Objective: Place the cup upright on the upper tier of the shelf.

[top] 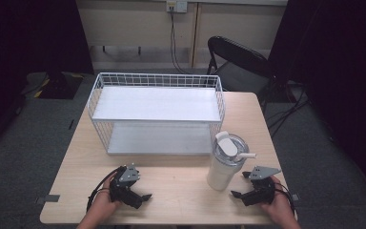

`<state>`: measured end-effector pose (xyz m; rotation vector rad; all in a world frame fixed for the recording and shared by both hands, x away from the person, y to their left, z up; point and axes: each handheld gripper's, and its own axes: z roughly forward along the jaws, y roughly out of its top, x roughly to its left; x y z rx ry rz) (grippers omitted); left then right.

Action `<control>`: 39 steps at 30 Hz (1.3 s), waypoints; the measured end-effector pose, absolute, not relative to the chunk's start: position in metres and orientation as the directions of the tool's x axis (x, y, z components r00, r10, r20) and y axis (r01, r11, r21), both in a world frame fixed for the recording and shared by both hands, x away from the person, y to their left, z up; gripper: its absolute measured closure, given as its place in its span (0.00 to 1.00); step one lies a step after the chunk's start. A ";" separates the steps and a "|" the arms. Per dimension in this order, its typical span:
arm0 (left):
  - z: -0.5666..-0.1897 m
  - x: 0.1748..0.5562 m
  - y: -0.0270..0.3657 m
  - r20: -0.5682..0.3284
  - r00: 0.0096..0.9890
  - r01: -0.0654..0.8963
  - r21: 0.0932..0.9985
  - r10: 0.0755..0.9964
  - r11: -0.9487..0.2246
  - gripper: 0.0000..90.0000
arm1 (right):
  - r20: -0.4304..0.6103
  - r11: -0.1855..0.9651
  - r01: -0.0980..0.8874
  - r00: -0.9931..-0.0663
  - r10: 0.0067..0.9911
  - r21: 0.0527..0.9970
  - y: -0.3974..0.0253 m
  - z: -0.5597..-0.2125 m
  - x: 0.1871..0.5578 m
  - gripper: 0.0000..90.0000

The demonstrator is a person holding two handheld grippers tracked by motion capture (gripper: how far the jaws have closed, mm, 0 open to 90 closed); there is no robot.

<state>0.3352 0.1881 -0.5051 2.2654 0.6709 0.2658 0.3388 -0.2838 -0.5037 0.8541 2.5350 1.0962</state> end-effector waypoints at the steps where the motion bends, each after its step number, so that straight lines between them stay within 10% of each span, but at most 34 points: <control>1: -0.505 0.335 0.188 -0.012 0.841 0.386 0.714 0.540 -0.585 0.00 | 0.003 0.546 0.416 -0.797 0.604 0.727 -0.284 -0.504 0.339 0.11; 39: -0.505 0.335 0.188 -0.012 0.842 0.385 0.714 0.540 -0.585 0.00 | 0.188 0.387 0.447 -0.815 0.549 0.806 -0.276 -0.469 0.338 0.14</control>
